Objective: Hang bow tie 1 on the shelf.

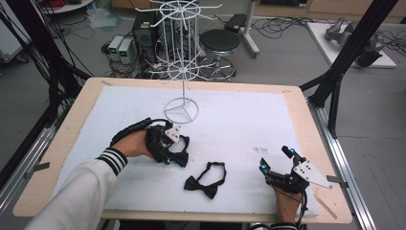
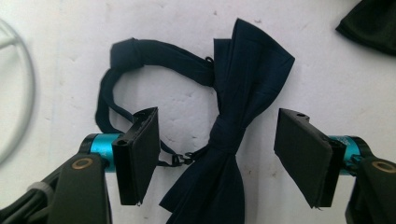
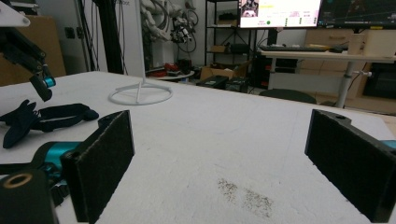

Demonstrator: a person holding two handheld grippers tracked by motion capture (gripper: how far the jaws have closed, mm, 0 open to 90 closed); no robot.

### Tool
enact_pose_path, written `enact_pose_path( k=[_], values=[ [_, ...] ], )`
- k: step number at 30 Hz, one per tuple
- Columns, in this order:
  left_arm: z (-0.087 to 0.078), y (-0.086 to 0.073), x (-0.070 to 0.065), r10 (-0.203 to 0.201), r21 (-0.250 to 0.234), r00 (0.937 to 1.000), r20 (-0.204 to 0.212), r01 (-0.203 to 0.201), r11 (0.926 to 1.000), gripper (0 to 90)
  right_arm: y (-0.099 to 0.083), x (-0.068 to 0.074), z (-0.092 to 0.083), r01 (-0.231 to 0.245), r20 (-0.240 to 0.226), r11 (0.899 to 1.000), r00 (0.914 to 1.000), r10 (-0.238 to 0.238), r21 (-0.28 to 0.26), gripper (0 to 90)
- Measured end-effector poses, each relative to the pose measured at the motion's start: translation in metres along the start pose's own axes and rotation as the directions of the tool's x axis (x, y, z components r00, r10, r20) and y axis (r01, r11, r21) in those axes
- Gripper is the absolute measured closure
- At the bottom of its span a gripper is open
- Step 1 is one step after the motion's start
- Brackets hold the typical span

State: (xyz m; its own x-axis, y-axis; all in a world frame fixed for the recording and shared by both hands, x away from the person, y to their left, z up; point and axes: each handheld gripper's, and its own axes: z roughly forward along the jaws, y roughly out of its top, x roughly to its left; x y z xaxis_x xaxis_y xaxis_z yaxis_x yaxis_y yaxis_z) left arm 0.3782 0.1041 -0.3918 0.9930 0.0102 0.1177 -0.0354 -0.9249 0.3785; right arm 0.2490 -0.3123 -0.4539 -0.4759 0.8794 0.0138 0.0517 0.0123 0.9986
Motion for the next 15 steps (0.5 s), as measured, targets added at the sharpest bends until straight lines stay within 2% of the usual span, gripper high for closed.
enact_pose_path(
  k=[7,15],
  values=[
    [0.0038,0.0009,-0.0004,0.019,0.016,0.9998,0.000,-0.019,0.9997,33.1,0.0001,0.0000,0.0001,0.003,0.001,1.000,1.0000,-0.003,0.001,7.4],
    [0.0086,0.0030,-0.0026,0.046,0.030,0.9987,0.022,-0.047,0.9984,38.1,0.0000,0.0000,0.0002,0.005,0.001,1.000,1.0000,-0.005,-0.001,7.4]
  ],
)
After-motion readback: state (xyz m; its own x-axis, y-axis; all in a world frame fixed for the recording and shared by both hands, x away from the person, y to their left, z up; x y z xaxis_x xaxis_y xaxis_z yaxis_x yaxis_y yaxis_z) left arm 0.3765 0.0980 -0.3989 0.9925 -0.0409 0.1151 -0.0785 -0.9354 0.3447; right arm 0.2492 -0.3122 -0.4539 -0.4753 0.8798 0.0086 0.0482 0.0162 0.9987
